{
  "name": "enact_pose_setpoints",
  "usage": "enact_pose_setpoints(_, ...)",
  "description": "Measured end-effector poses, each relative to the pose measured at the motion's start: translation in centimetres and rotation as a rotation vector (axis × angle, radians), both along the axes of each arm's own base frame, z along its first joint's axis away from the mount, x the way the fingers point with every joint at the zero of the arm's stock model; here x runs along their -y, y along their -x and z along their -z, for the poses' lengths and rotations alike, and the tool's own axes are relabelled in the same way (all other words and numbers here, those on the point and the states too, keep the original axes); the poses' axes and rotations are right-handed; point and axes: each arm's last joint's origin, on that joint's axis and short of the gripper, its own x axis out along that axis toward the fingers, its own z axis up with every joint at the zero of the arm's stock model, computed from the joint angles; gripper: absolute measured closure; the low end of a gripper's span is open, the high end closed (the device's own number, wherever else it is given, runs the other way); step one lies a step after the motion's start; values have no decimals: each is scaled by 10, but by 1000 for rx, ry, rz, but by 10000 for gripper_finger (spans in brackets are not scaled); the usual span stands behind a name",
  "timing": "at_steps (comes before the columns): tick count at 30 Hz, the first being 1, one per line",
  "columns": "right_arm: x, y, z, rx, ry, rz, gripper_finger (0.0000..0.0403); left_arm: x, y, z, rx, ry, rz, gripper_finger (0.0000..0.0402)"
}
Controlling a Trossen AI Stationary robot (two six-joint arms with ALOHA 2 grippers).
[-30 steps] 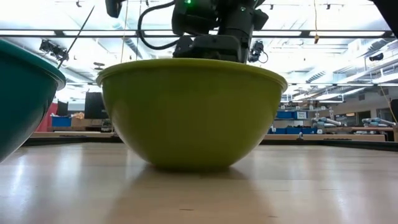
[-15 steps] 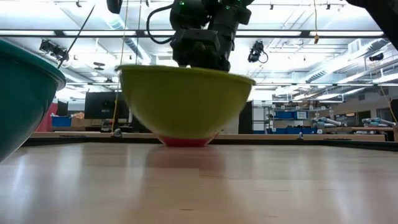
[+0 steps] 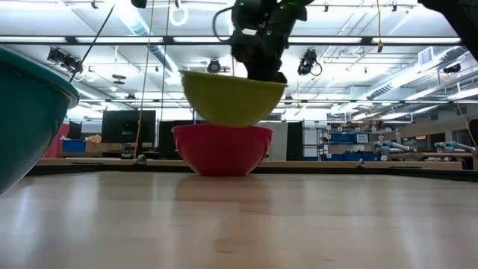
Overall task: Nest bowls inside each other by size order
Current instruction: Stack the green bowl on the orange bowl
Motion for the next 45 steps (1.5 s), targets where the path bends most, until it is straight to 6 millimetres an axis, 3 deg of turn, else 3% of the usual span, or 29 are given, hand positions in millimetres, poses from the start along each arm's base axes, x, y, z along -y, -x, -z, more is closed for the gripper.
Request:
enact_pose_setpoints(9,55,14,-19,191,-12,206,379,1,-1,3,-46,-79,1,161)
enact_pose_setpoints(19,105,23,-26,335,93,462,379,8,2,39,-403,-18,45,161)
enact_pose_setpoints(22,116,21,-15,324,97,480,379,10,4,45,-467,17,49,161)
enact_pose_setpoints(26,123,13,15,249,47,463,378,11,6,49,-506,39,52,161)
enact_pose_setpoints(32,127,5,36,196,50,472,378,15,8,54,-561,68,112,161)
enact_pose_setpoints(45,138,6,53,173,-19,411,350,41,0,76,-749,66,268,161)
